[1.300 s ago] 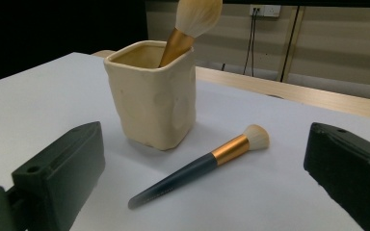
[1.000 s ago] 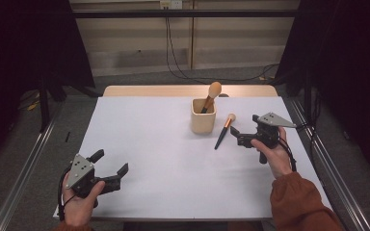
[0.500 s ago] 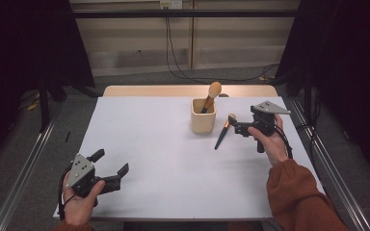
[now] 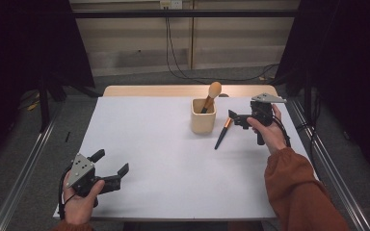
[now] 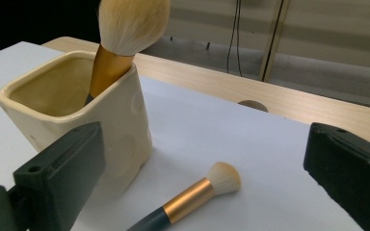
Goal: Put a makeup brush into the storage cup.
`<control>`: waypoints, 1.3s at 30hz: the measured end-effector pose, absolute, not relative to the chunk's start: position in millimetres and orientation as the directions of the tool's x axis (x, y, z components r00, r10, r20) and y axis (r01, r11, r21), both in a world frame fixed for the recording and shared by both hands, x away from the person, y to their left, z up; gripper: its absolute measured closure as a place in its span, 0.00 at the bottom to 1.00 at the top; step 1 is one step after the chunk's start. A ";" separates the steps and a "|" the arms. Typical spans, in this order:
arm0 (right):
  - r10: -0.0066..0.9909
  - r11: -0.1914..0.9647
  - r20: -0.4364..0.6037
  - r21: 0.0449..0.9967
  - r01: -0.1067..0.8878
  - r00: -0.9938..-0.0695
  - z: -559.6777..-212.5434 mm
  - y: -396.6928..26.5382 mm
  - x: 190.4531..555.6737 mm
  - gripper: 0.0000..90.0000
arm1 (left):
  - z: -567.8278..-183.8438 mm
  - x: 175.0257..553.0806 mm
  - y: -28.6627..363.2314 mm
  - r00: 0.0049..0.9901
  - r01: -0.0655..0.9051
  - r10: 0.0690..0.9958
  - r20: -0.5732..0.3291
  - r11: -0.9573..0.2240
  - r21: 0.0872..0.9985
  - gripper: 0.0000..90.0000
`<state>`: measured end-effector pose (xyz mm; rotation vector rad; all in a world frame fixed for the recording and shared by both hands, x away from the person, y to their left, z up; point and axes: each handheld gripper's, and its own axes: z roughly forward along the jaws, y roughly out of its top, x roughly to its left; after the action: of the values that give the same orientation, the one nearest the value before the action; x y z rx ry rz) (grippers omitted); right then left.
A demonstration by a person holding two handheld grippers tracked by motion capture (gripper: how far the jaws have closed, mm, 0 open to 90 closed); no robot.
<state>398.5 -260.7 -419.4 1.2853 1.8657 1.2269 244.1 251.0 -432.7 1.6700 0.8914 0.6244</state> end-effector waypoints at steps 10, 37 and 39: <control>0.919 0.149 0.071 0.848 0.509 -0.387 -422.7 -257.0 414.1 0.02 | -432.7 245.2 251.4 0.583 0.239 0.812 -0.035 -0.130 0.962 0.04; 0.939 0.207 0.111 0.570 0.795 -0.324 -421.6 -250.6 435.5 0.06 | -433.3 245.6 251.9 0.578 0.236 0.816 -0.022 -0.142 0.961 0.04; 0.941 0.215 0.111 0.538 0.815 -0.321 -422.3 -248.4 437.0 0.06 | -433.3 245.7 251.9 0.579 0.236 0.815 -0.021 -0.142 0.961 0.04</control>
<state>437.0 -248.4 -422.3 1.6653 2.2490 0.7601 245.7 251.9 -433.3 1.6797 0.8849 0.6391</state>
